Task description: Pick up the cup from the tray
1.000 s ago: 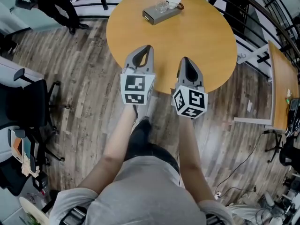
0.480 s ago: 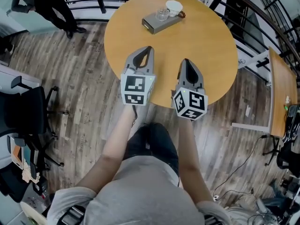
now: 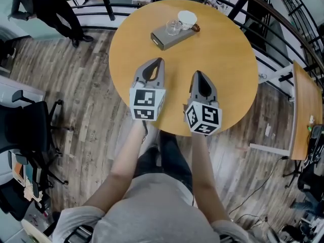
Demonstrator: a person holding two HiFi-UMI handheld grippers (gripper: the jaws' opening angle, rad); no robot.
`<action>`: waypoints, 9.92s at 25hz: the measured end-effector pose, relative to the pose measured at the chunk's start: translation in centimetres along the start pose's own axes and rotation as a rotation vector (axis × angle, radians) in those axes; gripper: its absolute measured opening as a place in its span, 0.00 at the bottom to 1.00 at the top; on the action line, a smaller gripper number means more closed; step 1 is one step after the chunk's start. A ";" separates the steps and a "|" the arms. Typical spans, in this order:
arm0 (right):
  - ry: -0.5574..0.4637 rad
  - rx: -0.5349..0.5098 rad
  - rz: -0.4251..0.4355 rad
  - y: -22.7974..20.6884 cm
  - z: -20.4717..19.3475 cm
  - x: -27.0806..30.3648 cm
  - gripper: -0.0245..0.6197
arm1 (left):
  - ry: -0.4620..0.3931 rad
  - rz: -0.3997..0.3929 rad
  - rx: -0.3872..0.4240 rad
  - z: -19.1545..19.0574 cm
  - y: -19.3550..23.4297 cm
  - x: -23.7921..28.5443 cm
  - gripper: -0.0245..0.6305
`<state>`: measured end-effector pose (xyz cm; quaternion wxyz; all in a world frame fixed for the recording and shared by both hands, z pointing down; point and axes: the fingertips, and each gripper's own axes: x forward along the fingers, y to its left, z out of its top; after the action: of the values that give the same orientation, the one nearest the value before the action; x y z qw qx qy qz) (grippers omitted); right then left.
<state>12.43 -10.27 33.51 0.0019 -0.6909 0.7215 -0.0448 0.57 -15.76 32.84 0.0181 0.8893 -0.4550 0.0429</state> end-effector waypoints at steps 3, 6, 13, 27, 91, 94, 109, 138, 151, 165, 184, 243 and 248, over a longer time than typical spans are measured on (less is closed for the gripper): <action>-0.006 -0.001 0.008 -1.6 0.4 2.1 0.05 | -0.001 0.008 -0.002 0.2 0.0 2.5 0.05; -0.006 -0.011 0.020 -3.6 0.6 4.2 0.05 | 0.006 0.011 0.002 0.4 -0.3 5.1 0.05; 0.005 -0.042 0.046 -8.5 1.0 8.5 0.05 | 0.022 0.036 -0.007 0.4 -1.1 10.4 0.05; 0.037 -0.058 0.188 -12.1 -0.8 17.7 0.05 | 0.069 0.091 0.000 -1.3 1.5 15.9 0.05; 0.330 -0.179 0.477 -11.6 -12.1 33.3 0.10 | 0.151 0.064 -0.056 -6.8 6.1 20.0 0.05; 0.318 -0.152 0.460 -11.6 -11.8 33.0 0.10 | 0.148 0.060 -0.051 -6.7 5.9 20.1 0.05; 0.238 -0.009 0.332 -16.9 -7.7 27.7 0.09 | 0.105 0.028 -0.042 -5.3 3.9 20.5 0.05; 0.416 -0.100 0.209 -20.0 -18.2 21.2 0.09 | 0.113 -0.022 -0.033 -6.0 0.7 19.9 0.05; 0.382 -0.158 0.201 -19.0 -19.2 20.9 0.09 | 0.112 -0.005 -0.045 -6.3 1.6 19.5 0.05; 0.405 -0.122 0.196 -18.6 -19.9 20.4 0.33 | 0.090 -0.002 -0.055 -5.9 1.4 19.3 0.05; 0.162 -0.085 0.267 -11.5 -7.2 20.6 0.35 | 0.001 0.060 -0.100 -2.6 3.9 17.7 0.05; 0.297 -0.035 0.397 -2.9 -10.9 31.6 0.54 | 0.048 0.255 -0.143 -5.9 14.5 12.4 0.05; 0.293 -0.077 0.407 -2.0 -11.7 30.8 0.54 | 0.055 0.236 -0.140 -6.0 13.4 12.6 0.05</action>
<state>12.26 -40.35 47.12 -0.1201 -0.5170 0.8396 -0.1154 -3.26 -33.36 39.87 0.0873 0.8245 -0.5578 0.0371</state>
